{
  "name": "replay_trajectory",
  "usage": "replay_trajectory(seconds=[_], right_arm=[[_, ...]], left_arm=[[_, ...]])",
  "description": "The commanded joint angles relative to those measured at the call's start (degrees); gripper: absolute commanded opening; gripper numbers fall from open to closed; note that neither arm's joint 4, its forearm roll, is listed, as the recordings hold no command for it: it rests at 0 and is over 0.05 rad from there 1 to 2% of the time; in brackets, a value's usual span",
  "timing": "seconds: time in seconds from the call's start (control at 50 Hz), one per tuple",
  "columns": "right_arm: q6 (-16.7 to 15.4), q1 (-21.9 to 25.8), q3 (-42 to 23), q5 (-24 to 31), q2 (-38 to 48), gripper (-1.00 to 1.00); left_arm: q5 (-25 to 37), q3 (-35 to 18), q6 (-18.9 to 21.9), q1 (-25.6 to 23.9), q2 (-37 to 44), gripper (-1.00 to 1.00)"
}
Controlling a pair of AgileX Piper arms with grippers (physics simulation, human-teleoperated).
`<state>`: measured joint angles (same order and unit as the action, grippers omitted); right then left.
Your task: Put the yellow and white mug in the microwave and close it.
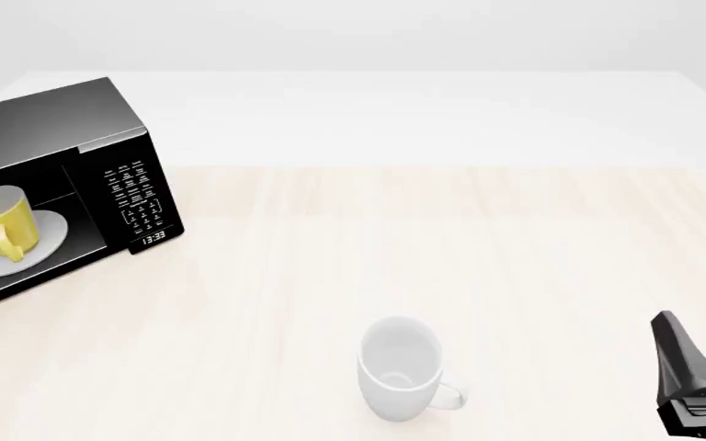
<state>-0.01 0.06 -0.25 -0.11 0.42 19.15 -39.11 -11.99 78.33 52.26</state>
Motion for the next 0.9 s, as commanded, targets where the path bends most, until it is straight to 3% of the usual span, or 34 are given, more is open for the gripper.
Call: replay_trajectory(seconds=[0.02,0.38,0.9], right_arm=[[0.00,-0.01,0.00,0.00,0.00,1.00],[0.00,-0.01,0.00,0.00,0.00,1.00],[0.00,-0.01,0.00,0.00,0.00,1.00]], left_arm=[[-1.58,2.17,1.45,0.07,1.96,1.00],[-5.89,6.43,4.46,-0.73,5.79,1.00],[-9.32,11.21,6.49,-7.67,9.73,1.00]])
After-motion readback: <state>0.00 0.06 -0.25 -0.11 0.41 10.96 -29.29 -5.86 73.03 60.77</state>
